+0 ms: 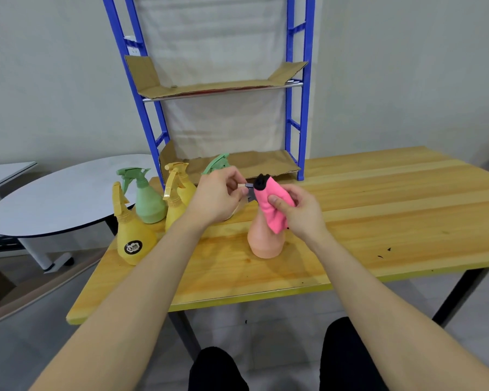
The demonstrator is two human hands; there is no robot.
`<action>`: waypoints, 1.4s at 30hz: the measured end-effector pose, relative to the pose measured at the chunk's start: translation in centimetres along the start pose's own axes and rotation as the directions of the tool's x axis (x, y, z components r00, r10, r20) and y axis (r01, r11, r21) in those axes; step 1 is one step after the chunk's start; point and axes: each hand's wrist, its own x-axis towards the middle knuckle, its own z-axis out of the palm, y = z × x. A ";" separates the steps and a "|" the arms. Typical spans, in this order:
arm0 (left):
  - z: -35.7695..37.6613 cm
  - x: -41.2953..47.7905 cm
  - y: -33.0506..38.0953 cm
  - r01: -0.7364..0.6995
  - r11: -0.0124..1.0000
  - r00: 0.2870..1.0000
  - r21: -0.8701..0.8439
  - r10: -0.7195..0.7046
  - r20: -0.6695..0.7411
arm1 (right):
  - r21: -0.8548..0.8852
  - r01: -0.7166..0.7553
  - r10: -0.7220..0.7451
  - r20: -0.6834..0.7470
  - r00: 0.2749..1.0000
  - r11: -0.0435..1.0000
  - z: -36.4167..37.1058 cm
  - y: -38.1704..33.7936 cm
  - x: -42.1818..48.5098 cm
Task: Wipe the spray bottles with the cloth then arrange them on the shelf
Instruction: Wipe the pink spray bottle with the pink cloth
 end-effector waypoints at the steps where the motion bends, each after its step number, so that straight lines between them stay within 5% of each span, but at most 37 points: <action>1: 0.1 0.0 0.1 0.003 1.000 1.000 0.009 -0.003 -0.005 | -0.050 0.000 -0.001 -0.027 1.000 0.999 -0.1 -0.1 0.1; 7: 0.5 -0.4 0.3 0.022 1.000 0.999 -0.011 -0.023 -0.035 | -0.013 -0.014 0.011 -0.197 0.980 1.000 -0.1 -0.4 -0.3; 10: 0.3 -0.6 0.5 -0.015 1.000 1.000 -0.007 0.015 -0.023 | -0.214 0.216 -0.210 0.050 0.976 0.953 0.2 -1.5 0.2; 13: 0.0 -0.7 0.5 -0.024 1.000 1.000 -0.012 0.024 -0.012 | -0.398 0.311 -0.229 0.240 0.943 0.863 0.7 -1.7 1.6; 19: 0.3 -0.4 0.3 -0.027 0.999 1.000 -0.020 0.027 -0.013 | -0.335 0.305 -0.287 0.102 0.952 0.892 0.4 -0.4 1.2; 23: 0.3 -0.7 0.0 -0.032 0.999 0.999 -0.034 0.031 -0.034 | -0.274 0.281 -0.217 0.241 0.946 0.920 0.2 -0.5 1.2; 29: 0.5 -0.7 -0.3 -0.004 0.995 1.000 -0.103 0.002 -0.025 | -0.468 0.268 -0.231 0.135 0.963 0.842 -0.8 -1.4 2.0; 34: 0.5 -1.1 -0.6 -0.009 0.987 0.998 -0.161 -0.002 -0.068 | -0.387 0.381 -0.272 0.307 0.912 0.840 -0.1 -3.9 2.3; 39: 0.6 -1.5 -0.5 0.035 0.978 0.995 -0.205 -0.053 -0.080 | -0.422 0.267 -0.251 0.094 0.964 0.867 1.0 -2.3 1.9; 42: 0.9 -1.7 -0.4 0.046 0.989 0.993 -0.139 -0.061 -0.102 | -0.195 0.090 -0.102 -0.051 0.993 0.977 0.4 -0.3 0.3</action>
